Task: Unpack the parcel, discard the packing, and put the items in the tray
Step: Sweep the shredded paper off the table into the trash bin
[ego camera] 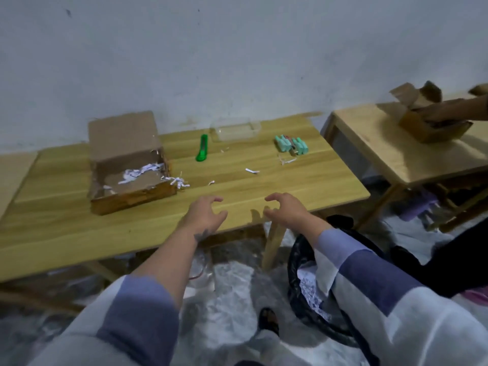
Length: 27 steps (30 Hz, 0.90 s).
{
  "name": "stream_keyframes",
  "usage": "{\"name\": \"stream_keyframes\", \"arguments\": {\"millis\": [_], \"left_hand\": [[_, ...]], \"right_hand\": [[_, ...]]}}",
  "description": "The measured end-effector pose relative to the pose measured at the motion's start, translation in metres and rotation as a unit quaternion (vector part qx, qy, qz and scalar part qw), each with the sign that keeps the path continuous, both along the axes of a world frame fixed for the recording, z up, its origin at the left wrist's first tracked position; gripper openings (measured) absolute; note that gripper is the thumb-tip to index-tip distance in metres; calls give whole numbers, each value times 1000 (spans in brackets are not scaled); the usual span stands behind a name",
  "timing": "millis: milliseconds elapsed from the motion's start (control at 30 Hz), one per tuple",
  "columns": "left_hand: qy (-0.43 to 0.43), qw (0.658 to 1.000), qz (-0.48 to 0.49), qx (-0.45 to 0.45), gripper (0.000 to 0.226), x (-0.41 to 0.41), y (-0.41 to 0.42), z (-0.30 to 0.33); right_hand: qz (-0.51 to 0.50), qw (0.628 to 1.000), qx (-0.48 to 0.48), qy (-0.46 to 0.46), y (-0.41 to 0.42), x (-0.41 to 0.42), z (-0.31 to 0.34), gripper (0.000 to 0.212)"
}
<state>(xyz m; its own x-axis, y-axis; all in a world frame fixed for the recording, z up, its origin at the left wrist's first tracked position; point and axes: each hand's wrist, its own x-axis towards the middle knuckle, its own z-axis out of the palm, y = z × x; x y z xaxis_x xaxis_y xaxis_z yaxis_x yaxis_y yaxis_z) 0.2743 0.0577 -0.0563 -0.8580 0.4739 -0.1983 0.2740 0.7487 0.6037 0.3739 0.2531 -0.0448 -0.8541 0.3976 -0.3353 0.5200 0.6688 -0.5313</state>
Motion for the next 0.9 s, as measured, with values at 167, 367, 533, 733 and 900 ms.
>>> {"name": "stream_keyframes", "arguments": {"millis": [167,367,533,733,900], "left_hand": [[43,999,17,-8,41,-29,-6,-21],[85,994,30,-67,55,-61,8,-51],[113,984,66,-123,60,-86,30,-79],[148,978,77,-125,71,-111,53,-95],[146,979,62,-127,70,-126,55,-97]], "right_hand": [[19,999,38,-19,3,-38,-26,48],[34,994,103,-24,14,-91,-65,63],[54,985,165,-15,40,-136,-89,67],[137,967,212,26,43,-193,-99,60],[188,960,195,67,40,-243,-100,62]]}}
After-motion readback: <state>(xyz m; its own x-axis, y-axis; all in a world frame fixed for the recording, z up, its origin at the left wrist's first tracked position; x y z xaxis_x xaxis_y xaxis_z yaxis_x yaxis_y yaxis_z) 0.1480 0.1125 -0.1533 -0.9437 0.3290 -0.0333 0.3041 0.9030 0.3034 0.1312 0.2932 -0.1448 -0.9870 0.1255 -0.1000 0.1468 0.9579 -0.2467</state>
